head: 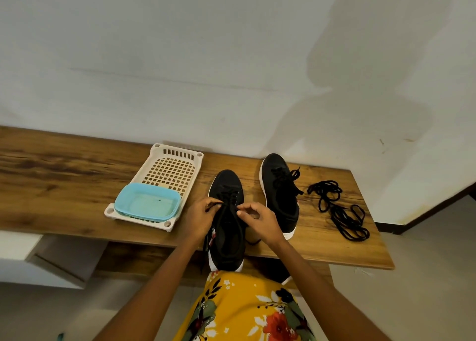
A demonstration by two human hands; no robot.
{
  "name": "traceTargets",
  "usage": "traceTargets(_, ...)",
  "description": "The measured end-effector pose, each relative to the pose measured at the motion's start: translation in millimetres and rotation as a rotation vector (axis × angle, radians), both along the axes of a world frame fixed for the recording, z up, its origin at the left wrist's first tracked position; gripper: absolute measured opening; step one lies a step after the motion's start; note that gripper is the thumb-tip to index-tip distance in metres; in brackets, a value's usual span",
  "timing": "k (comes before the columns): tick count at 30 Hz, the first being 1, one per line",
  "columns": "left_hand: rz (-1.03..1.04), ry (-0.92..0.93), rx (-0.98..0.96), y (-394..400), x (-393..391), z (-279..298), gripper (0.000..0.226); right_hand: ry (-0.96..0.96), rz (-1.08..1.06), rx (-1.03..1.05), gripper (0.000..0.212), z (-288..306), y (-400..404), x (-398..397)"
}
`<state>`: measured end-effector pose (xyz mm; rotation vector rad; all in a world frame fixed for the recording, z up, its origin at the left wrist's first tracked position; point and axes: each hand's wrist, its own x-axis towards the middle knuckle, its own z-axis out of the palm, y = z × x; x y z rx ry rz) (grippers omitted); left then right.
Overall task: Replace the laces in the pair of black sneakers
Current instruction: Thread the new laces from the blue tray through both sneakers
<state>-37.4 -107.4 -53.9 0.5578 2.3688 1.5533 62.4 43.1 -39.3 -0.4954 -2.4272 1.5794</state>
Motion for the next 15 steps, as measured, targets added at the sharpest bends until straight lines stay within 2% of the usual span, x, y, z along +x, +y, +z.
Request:
traceTargets(3,0.017,-0.129,0.031,-4,-1,0,0.018,-0.005,-0.023,0.042,0.003,2,-3,0)
traceTargets(7,-0.032,-0.297,0.087,-13,1,2,0.016,-0.107,-0.051,-0.038,0.018,1,-2,-1)
traceTargets(12,-0.111,-0.155,0.003,-11,6,-6,0.015,-0.117,-0.168,-0.179,0.032,4,-2,5)
traceTargets(15,-0.127,-0.108,-0.019,-11,7,-6,0.017,-0.093,-0.255,-0.318,0.028,0,-1,4)
